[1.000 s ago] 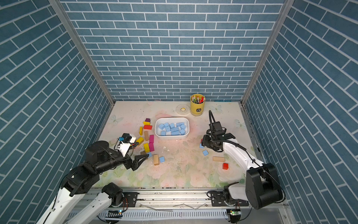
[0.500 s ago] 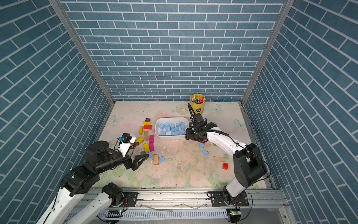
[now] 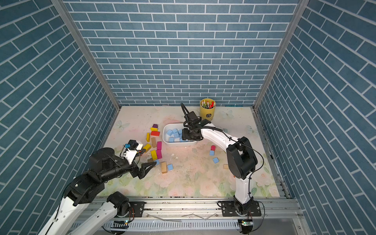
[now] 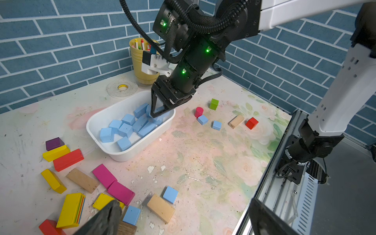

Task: Pick out the blue building blocks
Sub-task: Place the building block in the storage box.

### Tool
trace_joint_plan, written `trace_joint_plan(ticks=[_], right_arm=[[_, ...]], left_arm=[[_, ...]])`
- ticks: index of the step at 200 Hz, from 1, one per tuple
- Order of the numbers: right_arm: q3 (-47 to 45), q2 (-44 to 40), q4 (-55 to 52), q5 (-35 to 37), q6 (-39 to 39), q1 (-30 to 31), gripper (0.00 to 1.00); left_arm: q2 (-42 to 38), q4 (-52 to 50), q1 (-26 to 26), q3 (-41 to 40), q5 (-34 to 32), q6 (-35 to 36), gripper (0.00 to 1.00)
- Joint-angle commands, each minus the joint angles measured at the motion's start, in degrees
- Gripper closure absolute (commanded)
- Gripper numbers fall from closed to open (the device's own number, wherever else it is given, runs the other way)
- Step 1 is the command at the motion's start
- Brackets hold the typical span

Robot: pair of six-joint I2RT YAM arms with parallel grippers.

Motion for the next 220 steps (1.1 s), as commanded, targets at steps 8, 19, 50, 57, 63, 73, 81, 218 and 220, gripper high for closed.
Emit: trace_joint_plan(ticks=[8, 19, 50, 57, 63, 73, 81, 218, 220], right_arm=[[3.82, 3.25, -3.53, 1.05, -1.44, 0.42, 0.63], [4.63, 4.22, -3.72, 1.05, -1.53, 0.38, 0.62], [7.08, 6.46, -4.45, 0.97, -1.79, 0.43, 0.61], [7.49, 6.9, -4.57, 0.88, -1.83, 0.42, 0.6], [7.85, 7.24, -4.71, 0.8, -1.88, 0.46, 0.59], [8.36, 7.72, -4.85, 0.57, -1.79, 0.42, 0.57], [8.6, 8.06, -5.02, 0.41, -1.79, 0.4, 0.54], [8.61, 6.23, -4.43, -2.21, -1.87, 0.58, 0.06], [8.52, 6.02, -4.37, -2.16, -1.88, 0.62, 0.06]], left_arm=[[-0.35, 0.5, 0.01, -0.51, -0.08, 0.54, 0.01], [-0.37, 0.54, 0.02, -0.51, -0.08, 0.5, 0.01], [-0.3, 0.5, -0.02, -0.56, -0.12, 0.53, 0.01], [-0.33, 0.54, 0.02, -0.56, -0.15, 0.57, 0.01], [-0.33, 0.54, 0.02, -0.52, -0.13, 0.5, 0.01], [-0.37, 0.52, -0.04, -0.54, -0.12, 0.58, 0.01], [-0.37, 0.54, 0.03, -0.59, -0.14, 0.5, 0.01], [-0.21, 0.39, -0.05, -0.57, -0.45, 0.5, 0.01], [-0.2, 0.42, 0.01, -0.59, -0.5, 0.54, 0.01]])
